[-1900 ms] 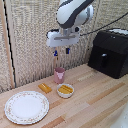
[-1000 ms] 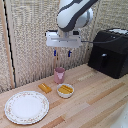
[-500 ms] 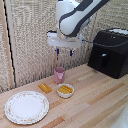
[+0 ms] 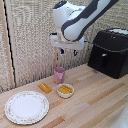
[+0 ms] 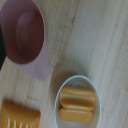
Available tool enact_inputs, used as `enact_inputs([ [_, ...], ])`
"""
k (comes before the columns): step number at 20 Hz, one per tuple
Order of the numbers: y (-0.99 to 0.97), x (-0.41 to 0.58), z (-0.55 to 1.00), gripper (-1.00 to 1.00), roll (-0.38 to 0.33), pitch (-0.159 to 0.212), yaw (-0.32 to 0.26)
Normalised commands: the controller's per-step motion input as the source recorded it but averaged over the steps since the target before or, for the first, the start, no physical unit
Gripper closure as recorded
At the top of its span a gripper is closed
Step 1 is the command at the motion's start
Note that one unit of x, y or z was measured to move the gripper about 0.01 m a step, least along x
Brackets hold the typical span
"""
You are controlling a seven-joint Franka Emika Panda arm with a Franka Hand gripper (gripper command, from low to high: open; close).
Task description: Carefully navigate your gripper to the air fryer's handle. Confidently seize the handle using your gripper. Gradually bring the handle toward yourself to access the air fryer.
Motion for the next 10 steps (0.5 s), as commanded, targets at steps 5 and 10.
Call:
enact_inputs([
  [5, 0.00, -0.135, 0.00, -1.00, -0.375, -0.159, -0.019],
  [10, -0.01, -0.226, -0.02, -1.00, -0.375, -0.138, 0.000],
])
